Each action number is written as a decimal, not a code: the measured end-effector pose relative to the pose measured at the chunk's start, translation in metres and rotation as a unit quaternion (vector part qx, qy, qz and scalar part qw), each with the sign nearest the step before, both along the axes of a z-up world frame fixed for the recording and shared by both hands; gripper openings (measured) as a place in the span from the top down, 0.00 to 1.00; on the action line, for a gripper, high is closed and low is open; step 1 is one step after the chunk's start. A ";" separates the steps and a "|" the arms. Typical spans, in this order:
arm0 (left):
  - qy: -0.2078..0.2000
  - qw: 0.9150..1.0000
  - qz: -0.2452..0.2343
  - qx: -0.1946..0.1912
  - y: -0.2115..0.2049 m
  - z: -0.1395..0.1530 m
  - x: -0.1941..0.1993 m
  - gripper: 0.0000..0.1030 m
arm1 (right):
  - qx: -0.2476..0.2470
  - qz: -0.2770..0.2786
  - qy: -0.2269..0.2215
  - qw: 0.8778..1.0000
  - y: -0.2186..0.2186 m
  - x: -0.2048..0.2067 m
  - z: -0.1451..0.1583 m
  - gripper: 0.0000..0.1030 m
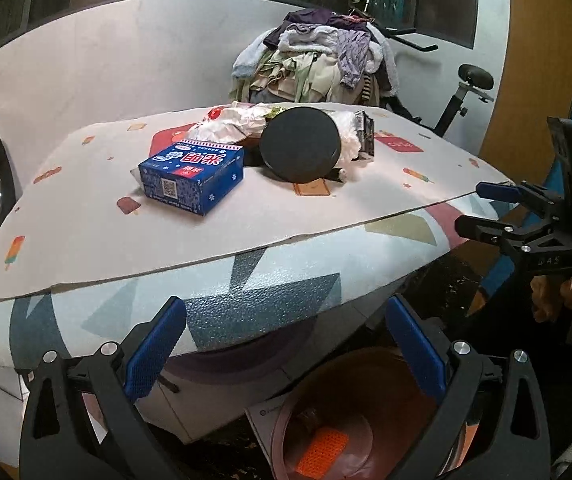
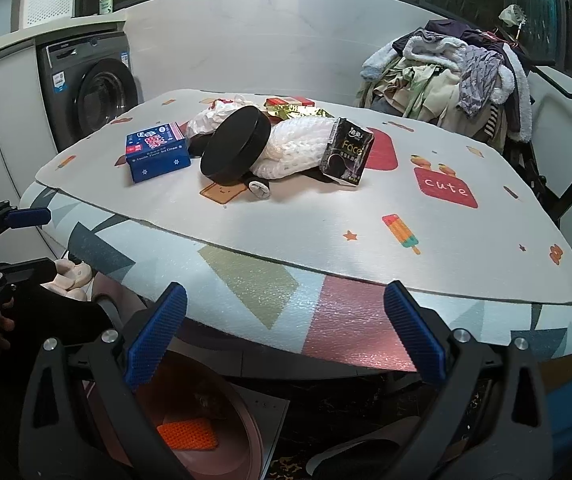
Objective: Collect trash
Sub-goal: 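Move both grippers back toward the trash on the table, then grasp the black tissue pack with the right gripper while the left gripper grasps the blue milk carton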
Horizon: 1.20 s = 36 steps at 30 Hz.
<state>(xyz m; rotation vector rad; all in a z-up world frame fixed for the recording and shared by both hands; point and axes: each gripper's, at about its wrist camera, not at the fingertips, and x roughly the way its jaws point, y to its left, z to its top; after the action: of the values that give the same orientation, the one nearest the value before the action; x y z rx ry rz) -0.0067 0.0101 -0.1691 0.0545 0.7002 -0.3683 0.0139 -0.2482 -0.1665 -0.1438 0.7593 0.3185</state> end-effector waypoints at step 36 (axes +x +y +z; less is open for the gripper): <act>0.016 0.997 0.076 0.002 0.060 0.046 0.103 0.06 | 0.168 -0.013 0.113 0.979 -0.038 0.216 -0.020 0.40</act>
<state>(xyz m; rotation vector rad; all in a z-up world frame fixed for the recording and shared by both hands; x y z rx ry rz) 0.0961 0.0704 -0.1231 -0.0022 0.7327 -0.2222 0.2304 -0.2863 -0.1865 0.2259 0.9193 0.4380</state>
